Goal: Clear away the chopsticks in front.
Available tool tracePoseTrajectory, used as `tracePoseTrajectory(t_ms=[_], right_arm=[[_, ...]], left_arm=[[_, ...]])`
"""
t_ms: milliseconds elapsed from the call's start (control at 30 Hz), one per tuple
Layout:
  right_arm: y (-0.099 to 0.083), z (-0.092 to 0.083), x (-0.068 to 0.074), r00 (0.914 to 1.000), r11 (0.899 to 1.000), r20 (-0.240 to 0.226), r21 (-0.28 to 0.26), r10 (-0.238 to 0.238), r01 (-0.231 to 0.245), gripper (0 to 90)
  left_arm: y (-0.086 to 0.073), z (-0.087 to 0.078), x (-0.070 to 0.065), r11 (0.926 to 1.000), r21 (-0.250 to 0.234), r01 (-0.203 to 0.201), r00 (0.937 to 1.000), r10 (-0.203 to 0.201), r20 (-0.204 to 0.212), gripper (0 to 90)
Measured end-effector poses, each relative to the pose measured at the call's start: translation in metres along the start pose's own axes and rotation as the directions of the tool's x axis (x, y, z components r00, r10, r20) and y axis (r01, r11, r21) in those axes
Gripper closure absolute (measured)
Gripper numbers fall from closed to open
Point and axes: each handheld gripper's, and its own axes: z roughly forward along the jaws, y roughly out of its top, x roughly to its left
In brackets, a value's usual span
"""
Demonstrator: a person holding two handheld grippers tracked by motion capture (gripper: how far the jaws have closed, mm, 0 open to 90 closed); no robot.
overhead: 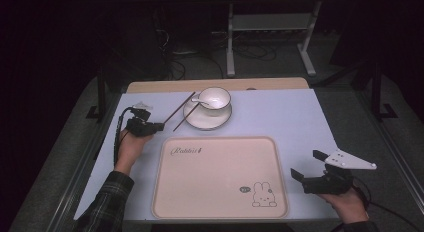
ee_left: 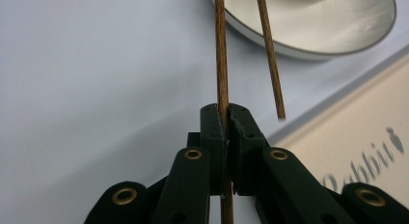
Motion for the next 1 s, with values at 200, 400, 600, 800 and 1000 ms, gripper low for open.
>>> tracePoseTrajectory(t_ms=[200, 400, 600, 800, 1000], right_arm=[[0.000, 0.000, 0.001, 1.0000, 1.000, 0.000, 0.002, -0.008, 0.008, 0.0], [0.000, -0.001, 0.001, 1.0000, 1.000, 0.003, 0.003, -0.009, 0.009, 0.0], [0.000, -0.001, 0.001, 0.9999, 1.000, 0.001, 0.004, -0.014, 0.014, 0.0], [0.001, 0.000, 0.002, 0.9998, 1.000, -0.001, 0.005, -0.019, 0.019, 0.0], [0.001, 0.000, 0.002, 0.9998, 1.000, 0.000, 0.005, -0.018, 0.018, 0.0]], left_arm=[[-0.029, -0.029, -0.005, 1.0000, -0.003, 0.003, 1.0000, -0.003, 0.006, 85.1], [-0.044, -0.045, -0.018, 0.9999, -0.009, 0.012, 0.9984, -0.011, 0.056, 85.1], [-0.057, -0.055, -0.042, 0.9999, 0.003, -0.014, 0.9952, 0.014, 0.097, 85.1], [-0.063, -0.054, -0.068, 0.9986, 0.016, -0.050, 0.9884, 0.047, 0.145, 85.0], [-0.067, -0.049, -0.092, 0.9938, 0.041, -0.103, 0.9760, 0.093, 0.197, 85.0]])
